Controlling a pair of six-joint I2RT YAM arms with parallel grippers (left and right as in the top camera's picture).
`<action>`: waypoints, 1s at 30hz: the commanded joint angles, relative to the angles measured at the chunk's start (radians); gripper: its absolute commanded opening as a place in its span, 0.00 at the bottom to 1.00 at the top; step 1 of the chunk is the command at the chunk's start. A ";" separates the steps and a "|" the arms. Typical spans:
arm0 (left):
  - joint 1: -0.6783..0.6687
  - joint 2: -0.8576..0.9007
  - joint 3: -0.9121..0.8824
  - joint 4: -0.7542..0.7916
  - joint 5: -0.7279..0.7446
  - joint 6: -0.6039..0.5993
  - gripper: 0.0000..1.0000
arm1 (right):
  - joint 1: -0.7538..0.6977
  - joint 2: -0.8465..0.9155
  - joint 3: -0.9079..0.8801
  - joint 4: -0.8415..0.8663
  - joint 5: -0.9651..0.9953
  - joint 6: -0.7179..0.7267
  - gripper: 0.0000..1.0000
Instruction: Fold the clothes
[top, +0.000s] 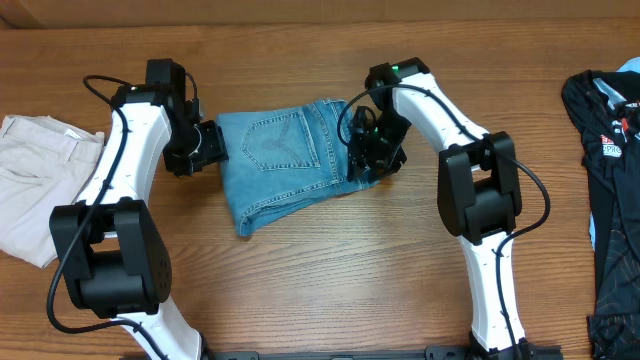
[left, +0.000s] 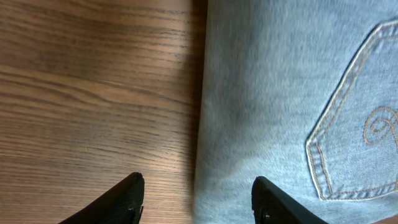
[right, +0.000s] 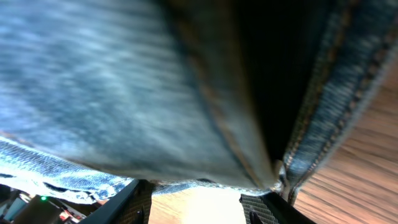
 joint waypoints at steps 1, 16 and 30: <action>-0.002 -0.003 0.063 0.011 -0.004 0.042 0.59 | -0.058 0.039 -0.047 0.023 0.210 0.025 0.50; -0.036 0.096 0.151 0.406 -0.019 0.060 0.65 | -0.058 0.039 -0.023 0.075 0.303 0.078 0.48; -0.048 0.286 0.151 -0.094 0.050 0.060 0.08 | -0.058 0.039 0.078 0.072 0.322 0.091 0.49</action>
